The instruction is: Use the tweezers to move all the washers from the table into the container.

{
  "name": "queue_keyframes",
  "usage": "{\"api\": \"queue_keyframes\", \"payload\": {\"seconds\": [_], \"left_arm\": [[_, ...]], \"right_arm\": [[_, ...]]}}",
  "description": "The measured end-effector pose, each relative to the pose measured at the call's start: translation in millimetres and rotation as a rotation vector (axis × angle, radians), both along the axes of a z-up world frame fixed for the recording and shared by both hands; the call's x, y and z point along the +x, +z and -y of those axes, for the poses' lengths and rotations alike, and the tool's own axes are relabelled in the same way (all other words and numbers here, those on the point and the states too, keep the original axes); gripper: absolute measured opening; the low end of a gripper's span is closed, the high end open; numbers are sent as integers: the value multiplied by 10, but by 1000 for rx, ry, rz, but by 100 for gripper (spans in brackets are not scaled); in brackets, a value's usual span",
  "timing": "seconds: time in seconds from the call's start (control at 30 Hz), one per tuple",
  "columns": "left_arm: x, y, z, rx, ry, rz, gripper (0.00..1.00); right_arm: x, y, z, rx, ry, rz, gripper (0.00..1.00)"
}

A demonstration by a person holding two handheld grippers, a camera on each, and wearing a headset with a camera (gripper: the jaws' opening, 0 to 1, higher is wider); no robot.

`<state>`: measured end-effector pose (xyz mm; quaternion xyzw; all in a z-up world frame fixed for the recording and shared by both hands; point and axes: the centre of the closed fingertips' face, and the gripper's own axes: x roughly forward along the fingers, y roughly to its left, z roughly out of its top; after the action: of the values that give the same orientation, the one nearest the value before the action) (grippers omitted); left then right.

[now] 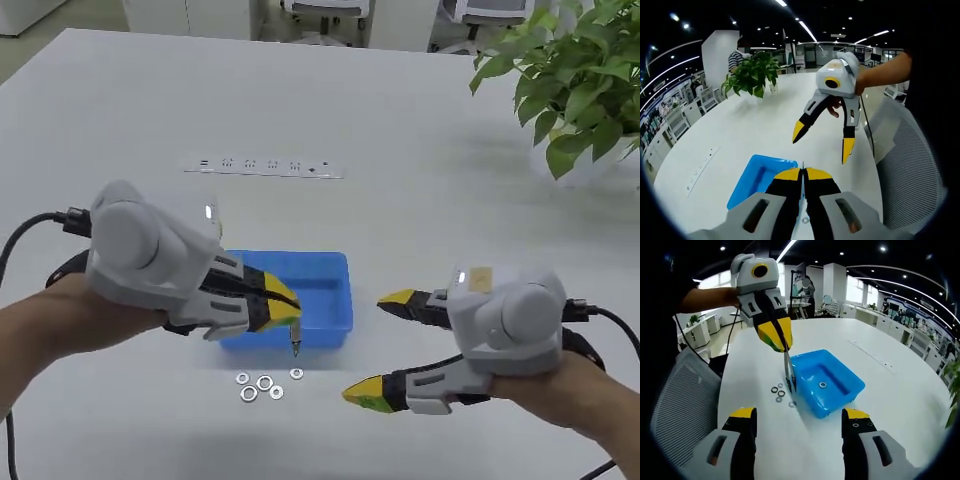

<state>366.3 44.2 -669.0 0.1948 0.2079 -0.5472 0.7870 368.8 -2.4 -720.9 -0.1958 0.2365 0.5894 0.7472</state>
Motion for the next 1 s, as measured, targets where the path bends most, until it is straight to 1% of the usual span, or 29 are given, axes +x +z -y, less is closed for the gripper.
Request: {"api": "queue_keyframes", "payload": {"seconds": [0.27, 0.53, 0.63, 0.9, 1.0], "left_arm": [[-46, -101, 35, 8, -13, -19, 5], [-69, -151, 77, 11, -20, -28, 5], [-82, -193, 94, 21, -26, -32, 5], [-97, -293, 89, 42, -33, -41, 5], [-82, -312, 80, 44, -32, -40, 5]], "right_arm": [[-32, -47, 17, -9, 4, -9, 70], [-54, -80, 33, -16, 7, -16, 70], [-60, -86, 35, -15, 7, -19, 70], [-71, -119, 46, -19, 7, -27, 70], [-81, -138, 44, -20, 9, -33, 70]]}}
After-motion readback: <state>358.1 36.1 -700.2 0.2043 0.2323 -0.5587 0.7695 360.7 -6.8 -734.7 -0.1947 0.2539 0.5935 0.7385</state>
